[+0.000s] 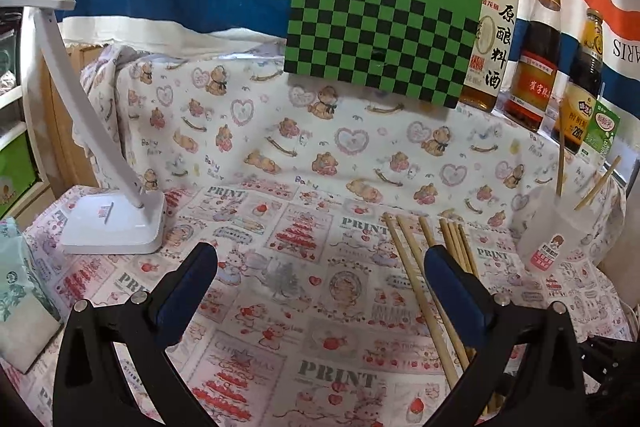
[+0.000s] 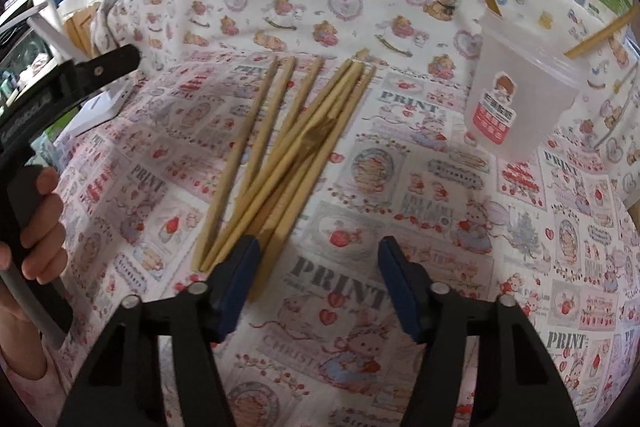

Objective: Organize utensils
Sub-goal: 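Grasp another chopstick with the right tool while the left tool grasps one too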

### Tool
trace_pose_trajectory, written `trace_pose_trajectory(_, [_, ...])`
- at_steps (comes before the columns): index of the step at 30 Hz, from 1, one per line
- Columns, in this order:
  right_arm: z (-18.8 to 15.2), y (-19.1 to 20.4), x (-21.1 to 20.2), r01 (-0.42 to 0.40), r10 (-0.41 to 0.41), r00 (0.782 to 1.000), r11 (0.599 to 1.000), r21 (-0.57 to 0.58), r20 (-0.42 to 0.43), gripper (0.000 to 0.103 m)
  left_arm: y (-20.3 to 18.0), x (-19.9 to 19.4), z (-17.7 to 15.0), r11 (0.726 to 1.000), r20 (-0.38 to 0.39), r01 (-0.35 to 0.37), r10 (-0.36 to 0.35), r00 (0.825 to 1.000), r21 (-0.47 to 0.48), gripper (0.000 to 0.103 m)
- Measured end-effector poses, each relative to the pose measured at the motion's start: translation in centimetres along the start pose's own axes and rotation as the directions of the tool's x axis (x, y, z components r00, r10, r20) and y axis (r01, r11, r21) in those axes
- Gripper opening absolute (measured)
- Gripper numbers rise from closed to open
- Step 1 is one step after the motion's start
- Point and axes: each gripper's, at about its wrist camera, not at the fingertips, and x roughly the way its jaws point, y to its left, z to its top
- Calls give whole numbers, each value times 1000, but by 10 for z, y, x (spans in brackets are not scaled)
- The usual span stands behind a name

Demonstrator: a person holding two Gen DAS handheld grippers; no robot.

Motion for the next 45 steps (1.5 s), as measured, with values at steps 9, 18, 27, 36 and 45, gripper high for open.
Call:
trace_pose_trajectory(9, [-1, 0, 2, 7, -7, 1000, 1000, 6, -22, 39, 2, 0, 0, 998, 14, -58, 58, 998, 0, 103])
trace_pose_trajectory(18, [-5, 7, 0, 72, -72, 997, 996, -43, -7, 8, 3, 6, -1, 1000, -44, -16, 15, 999, -27, 103])
trace_pose_trajectory(27, [3, -24, -28, 58, -75, 989, 990, 130, 130, 6, -52, 24, -21, 976, -249, 199, -172, 953, 90, 72])
trace_pose_trajectory(36, [3, -29, -15, 98, -106, 993, 986, 136, 49, 7, -78, 39, -42, 961, -388, 237, -168, 906, 140, 33])
trace_pose_trajectory(45, [2, -34, -5, 142, -144, 990, 979, 146, 2, 7, -95, 32, -50, 940, -396, 223, -107, 912, 259, 41])
